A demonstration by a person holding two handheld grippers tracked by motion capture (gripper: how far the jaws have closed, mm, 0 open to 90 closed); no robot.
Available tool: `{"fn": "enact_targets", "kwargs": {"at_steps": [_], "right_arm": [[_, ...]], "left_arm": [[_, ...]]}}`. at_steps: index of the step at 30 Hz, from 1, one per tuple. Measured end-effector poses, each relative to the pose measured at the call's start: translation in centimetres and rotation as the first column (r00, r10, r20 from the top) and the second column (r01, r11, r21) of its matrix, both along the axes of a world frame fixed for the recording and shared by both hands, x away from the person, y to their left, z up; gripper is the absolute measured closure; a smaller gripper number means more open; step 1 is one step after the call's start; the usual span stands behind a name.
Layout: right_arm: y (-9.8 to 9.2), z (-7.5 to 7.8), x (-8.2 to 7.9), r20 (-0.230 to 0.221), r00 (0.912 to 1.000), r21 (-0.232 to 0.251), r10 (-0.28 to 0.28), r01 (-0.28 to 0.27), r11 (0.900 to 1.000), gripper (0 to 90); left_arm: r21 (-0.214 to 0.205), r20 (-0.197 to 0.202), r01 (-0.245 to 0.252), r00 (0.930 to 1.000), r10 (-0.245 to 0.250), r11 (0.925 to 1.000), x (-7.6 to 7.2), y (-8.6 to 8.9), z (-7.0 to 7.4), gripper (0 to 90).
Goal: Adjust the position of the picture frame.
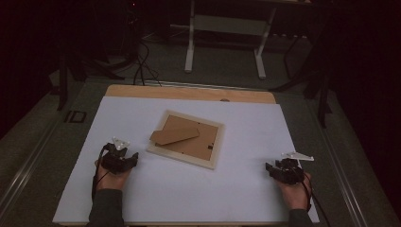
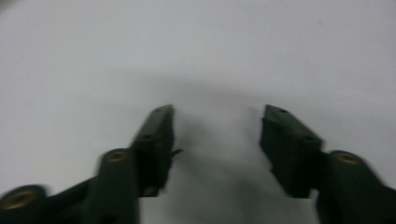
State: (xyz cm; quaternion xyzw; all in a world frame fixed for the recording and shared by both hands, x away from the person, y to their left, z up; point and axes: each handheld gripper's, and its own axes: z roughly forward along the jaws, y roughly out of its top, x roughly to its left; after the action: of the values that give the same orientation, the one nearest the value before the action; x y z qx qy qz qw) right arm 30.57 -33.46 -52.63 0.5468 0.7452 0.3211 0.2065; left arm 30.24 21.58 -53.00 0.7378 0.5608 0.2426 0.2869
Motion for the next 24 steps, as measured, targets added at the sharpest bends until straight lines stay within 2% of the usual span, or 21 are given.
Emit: {"fn": "enact_targets", "kwargs": {"at_steps": [3,4,5,8,12,17,21,24], "right_arm": [[0.4,0.2,-0.1,0.010,0.9998,-0.003,0.019,-0.019,0.9998,59.0],[0.4,0.2,-0.1,0.010,0.9998,-0.003,0.019,-0.019,0.9998,59.0],[1.2,0.5,-0.3,0.022,0.9990,-0.003,0.038,-0.038,0.9993,60.1],[1.6,0.7,-0.4,0.031,0.9982,-0.001,0.051,-0.051,0.9987,61.2],[2.0,1.0,-0.5,0.049,0.9971,-0.003,0.059,-0.059,0.9983,61.2],[2.3,1.3,-0.5,0.063,0.9959,0.023,0.066,-0.067,0.9975,62.6],[2.7,1.6,-0.8,0.081,0.9932,0.040,0.084,-0.087,0.9954,74.3],[3.0,1.8,-1.0,0.090,0.9925,0.042,0.083,-0.087,0.9953,81.2]], "left_arm": [[-0.049,0.021,0.021,0.9996,-0.020,0.9986,-0.3,0.3,0.5,52.5],[-0.049,0.021,0.021,0.9996,-0.020,0.9986,-0.3,0.3,0.5,52.8],[-0.094,0.054,0.032,0.9982,-0.027,0.9951,-0.5,0.5,0.9,52.6],[-0.125,0.070,0.030,0.9973,-0.021,0.9917,-0.6,0.8,1.2,51.4],[-0.126,0.081,0.038,0.9963,-0.028,0.9912,-0.6,0.9,1.3,51.0],[-0.107,0.078,0.065,0.9954,-0.057,0.9921,-0.6,0.6,1.4,55.3],[-0.093,0.082,0.079,0.9941,-0.071,0.9926,-0.8,0.4,1.8,57.2],[-0.106,0.072,0.095,0.9936,-0.087,0.9899,-0.9,0.6,2.0,58.5]]}}
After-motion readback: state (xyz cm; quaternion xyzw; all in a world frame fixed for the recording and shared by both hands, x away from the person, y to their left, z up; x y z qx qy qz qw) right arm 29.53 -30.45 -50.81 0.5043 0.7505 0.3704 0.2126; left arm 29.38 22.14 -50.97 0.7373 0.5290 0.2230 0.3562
